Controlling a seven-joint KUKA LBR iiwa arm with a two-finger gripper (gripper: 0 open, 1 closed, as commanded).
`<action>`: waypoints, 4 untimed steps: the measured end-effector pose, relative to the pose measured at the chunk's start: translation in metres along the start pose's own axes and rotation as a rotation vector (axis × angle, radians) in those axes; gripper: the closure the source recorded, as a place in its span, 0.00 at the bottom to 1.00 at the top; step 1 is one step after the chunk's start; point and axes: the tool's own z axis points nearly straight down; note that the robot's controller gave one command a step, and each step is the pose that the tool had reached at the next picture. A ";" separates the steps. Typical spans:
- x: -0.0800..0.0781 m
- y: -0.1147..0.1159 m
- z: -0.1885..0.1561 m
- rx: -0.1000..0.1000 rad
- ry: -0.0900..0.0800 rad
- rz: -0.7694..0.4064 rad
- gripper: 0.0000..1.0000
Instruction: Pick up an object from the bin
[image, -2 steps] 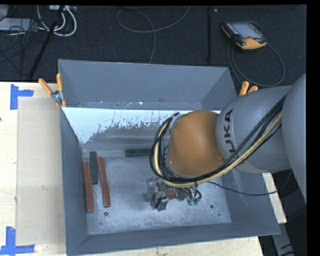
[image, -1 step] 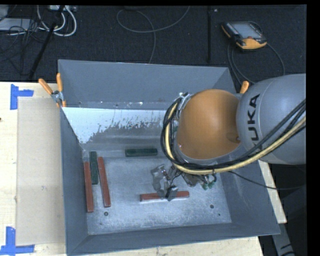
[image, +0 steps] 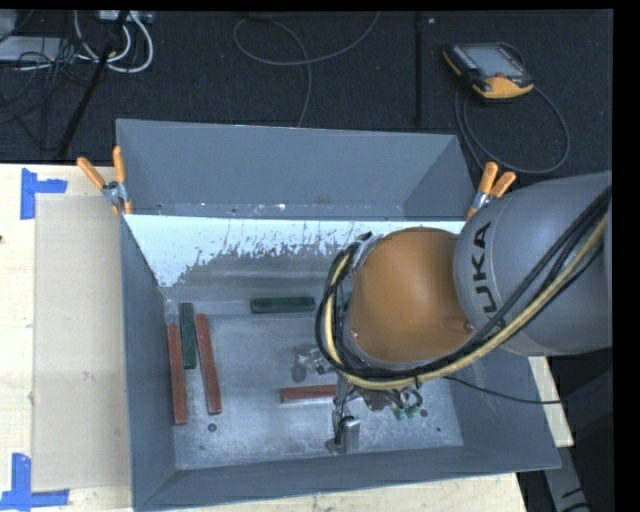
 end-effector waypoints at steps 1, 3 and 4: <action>0.003 0.001 0.004 0.000 0.002 0.003 0.00; -0.047 -0.032 0.059 0.004 -0.009 -0.154 0.00; -0.071 -0.070 0.081 0.000 -0.003 -0.225 1.00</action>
Offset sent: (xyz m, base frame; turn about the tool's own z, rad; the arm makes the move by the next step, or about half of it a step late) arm 0.1055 -0.0345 -0.0746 -0.1437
